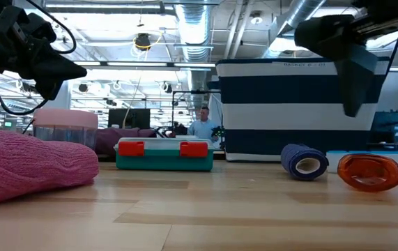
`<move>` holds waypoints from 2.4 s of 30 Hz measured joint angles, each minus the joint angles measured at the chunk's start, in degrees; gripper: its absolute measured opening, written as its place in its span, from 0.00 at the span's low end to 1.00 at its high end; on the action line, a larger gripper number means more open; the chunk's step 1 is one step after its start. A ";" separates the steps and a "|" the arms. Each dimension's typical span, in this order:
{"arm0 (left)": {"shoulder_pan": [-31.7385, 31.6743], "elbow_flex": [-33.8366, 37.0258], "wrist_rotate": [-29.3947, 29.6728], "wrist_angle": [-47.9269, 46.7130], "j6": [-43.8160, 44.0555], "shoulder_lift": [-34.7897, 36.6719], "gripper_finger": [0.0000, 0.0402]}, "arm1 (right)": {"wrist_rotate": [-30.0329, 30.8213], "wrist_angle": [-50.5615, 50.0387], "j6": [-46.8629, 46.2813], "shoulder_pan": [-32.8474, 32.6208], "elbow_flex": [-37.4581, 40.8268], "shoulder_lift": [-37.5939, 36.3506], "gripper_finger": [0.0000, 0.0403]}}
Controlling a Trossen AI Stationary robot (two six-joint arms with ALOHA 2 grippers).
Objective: Pick & place medical supplies in basket/bin
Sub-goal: Put the red medicine bottle into the blue bin
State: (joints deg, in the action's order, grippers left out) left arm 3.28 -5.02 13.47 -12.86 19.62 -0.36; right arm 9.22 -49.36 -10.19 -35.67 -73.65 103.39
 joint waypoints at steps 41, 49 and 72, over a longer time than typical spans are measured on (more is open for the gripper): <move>0.01 0.02 0.00 0.01 0.22 0.02 0.00 | -2.02 -3.61 26.63 3.07 0.00 0.09 0.76; -0.01 0.02 0.00 0.04 0.20 0.02 0.00 | -4.41 -4.20 26.68 4.84 -0.02 3.85 0.76; -0.01 0.00 0.00 0.23 0.32 0.02 0.00 | -6.31 -2.81 26.68 6.94 0.11 8.48 0.76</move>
State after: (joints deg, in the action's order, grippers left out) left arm 3.27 -5.02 13.47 -12.62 19.93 -0.34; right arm 2.91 -52.18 16.49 -28.73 -73.54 111.87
